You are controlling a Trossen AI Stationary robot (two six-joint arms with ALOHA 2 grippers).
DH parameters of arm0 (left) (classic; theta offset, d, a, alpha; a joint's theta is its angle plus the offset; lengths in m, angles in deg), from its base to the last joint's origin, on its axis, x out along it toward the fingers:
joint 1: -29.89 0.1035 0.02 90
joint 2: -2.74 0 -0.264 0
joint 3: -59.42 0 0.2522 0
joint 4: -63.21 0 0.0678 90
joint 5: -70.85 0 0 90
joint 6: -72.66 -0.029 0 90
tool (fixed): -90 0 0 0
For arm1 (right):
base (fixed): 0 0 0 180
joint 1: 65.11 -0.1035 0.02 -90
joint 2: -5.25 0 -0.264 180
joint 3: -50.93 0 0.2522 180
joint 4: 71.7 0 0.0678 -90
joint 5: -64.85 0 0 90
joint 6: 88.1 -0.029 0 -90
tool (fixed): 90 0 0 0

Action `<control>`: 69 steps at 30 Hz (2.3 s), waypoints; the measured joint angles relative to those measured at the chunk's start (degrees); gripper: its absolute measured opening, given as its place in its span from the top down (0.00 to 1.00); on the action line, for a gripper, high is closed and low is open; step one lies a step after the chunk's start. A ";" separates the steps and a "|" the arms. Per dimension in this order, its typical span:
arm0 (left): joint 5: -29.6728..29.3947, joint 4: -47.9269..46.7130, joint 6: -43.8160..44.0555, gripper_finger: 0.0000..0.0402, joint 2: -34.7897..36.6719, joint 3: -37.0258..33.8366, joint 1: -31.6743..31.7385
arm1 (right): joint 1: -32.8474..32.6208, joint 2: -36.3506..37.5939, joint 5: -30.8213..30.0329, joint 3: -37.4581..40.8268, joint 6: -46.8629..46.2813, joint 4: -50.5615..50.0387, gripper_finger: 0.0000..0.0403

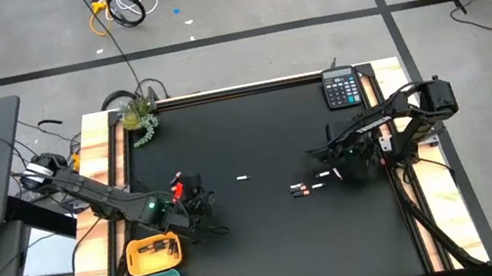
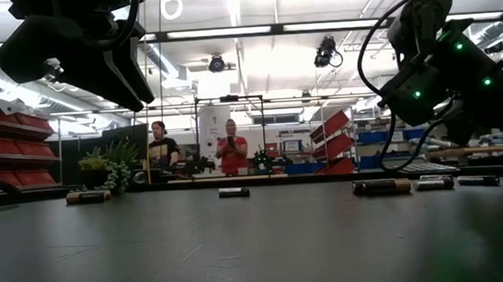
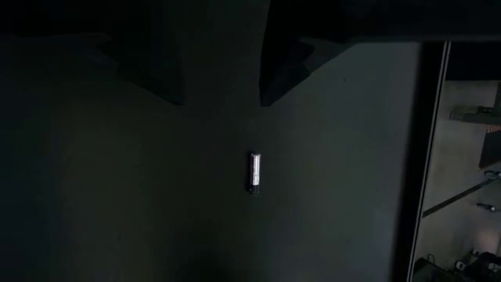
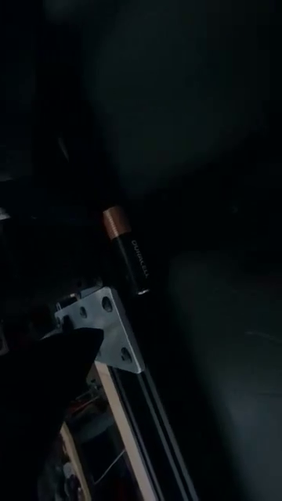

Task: Sort batteries
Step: Put the black battery into the yellow bin

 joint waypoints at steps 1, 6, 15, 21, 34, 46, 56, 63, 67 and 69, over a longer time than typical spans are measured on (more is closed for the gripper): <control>0.00 0.00 0.03 0.57 0.00 0.00 0.00 | -0.20 0.00 -0.07 -0.04 -0.43 0.06 0.42; -0.02 -1.08 1.04 0.57 0.00 -0.02 0.00 | -0.45 0.00 -1.37 -0.13 -2.71 0.36 0.44; 0.00 -1.03 1.01 0.57 0.00 -0.02 0.00 | -0.77 0.00 -7.88 -0.13 -14.95 4.19 0.42; 0.88 -0.96 1.25 0.57 0.00 -0.02 0.00 | -0.77 0.00 -11.12 -0.13 -13.33 7.72 0.41; 1.38 -0.94 1.29 0.57 0.00 -0.02 0.00 | -0.68 0.04 -11.12 4.37 -15.86 8.73 0.41; 1.55 -0.64 1.14 0.57 0.00 -0.04 0.00 | 2.91 0.01 -10.90 4.33 -11.52 4.17 0.39; 1.55 -0.35 0.97 0.57 0.00 -0.04 0.00 | 7.85 0.00 -9.46 4.33 -7.57 2.79 0.38; 2.14 0.13 0.90 0.57 0.00 -0.04 0.00 | 11.92 0.01 -11.78 4.33 -8.59 6.00 0.39; 2.38 0.08 0.98 0.57 0.00 -0.04 0.00 | 13.86 0.00 -12.50 4.71 -8.84 5.26 0.38; 2.38 0.09 0.98 0.57 0.00 -0.04 0.00 | 14.64 0.01 -12.50 4.94 -8.97 5.29 0.38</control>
